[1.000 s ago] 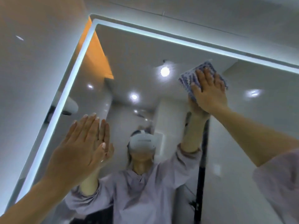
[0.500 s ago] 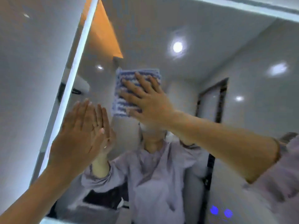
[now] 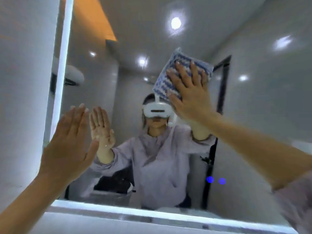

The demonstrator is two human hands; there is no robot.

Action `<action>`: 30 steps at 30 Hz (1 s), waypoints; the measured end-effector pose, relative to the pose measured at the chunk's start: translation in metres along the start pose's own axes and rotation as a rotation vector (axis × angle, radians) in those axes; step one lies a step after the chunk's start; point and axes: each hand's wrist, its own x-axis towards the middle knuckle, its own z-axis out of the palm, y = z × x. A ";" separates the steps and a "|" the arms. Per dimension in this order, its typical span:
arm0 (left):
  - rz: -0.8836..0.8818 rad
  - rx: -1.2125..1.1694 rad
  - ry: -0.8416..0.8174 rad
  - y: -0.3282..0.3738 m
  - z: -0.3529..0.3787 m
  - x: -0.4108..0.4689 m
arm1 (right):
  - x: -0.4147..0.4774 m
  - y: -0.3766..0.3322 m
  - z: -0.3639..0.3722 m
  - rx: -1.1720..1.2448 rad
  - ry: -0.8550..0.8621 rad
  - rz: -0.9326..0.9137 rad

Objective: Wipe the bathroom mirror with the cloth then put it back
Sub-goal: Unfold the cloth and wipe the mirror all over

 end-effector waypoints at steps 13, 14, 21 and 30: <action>0.111 -0.067 -0.164 0.069 -0.021 -0.033 | -0.158 0.029 0.003 -0.060 -0.183 -0.445; 0.133 -0.044 -0.182 0.070 -0.022 -0.035 | -0.150 0.042 0.000 -0.058 -0.157 -0.336; 0.157 -0.146 -0.232 0.101 -0.036 -0.051 | -0.163 0.013 0.001 -0.002 -0.206 -0.043; 0.184 -0.135 -0.316 0.128 -0.046 -0.063 | -0.209 0.019 -0.010 -0.018 -0.276 -0.329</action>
